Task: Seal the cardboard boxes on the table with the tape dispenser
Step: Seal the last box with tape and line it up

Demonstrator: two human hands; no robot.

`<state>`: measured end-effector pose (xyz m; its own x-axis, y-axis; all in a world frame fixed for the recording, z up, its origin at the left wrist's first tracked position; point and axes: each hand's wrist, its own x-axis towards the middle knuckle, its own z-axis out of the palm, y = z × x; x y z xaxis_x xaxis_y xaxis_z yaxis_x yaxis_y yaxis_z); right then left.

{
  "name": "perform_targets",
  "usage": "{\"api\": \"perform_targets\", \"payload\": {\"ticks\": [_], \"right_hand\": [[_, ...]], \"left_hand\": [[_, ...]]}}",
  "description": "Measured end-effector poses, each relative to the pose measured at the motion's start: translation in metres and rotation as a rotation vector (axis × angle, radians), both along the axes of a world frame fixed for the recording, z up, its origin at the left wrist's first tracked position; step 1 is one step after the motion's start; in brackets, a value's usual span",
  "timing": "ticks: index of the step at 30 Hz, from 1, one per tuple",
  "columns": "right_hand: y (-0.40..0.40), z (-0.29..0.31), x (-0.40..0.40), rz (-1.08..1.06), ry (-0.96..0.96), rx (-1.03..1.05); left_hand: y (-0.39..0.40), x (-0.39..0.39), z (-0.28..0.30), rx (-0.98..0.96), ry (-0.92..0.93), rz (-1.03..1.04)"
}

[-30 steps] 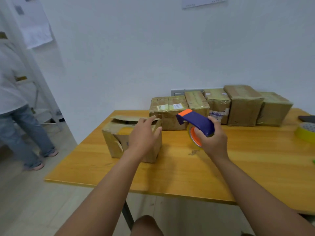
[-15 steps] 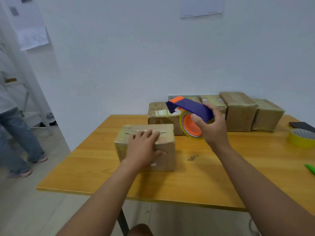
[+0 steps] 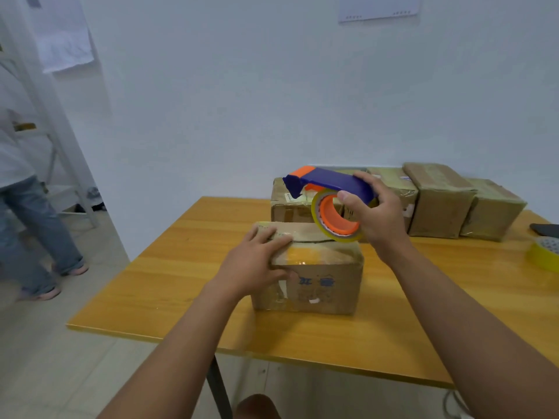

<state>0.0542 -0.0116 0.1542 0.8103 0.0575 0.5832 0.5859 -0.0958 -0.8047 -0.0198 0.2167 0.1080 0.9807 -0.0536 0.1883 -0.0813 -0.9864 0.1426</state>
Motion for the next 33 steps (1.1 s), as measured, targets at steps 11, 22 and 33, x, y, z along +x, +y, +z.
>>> {"api": "perform_targets", "payload": {"ticks": [11,22,33], "right_hand": [[-0.012,-0.010,0.005,0.063,0.106,-0.209],[-0.016,-0.001,-0.004,0.113,0.189,0.037],[-0.007,0.006,-0.010,0.340,0.157,0.124]], "left_hand": [[-0.036,0.003,-0.002,0.066,-0.031,-0.019],[-0.020,-0.008,0.020,-0.643,-0.065,-0.107],[-0.020,-0.003,0.067,-1.724,0.061,0.058]]}}
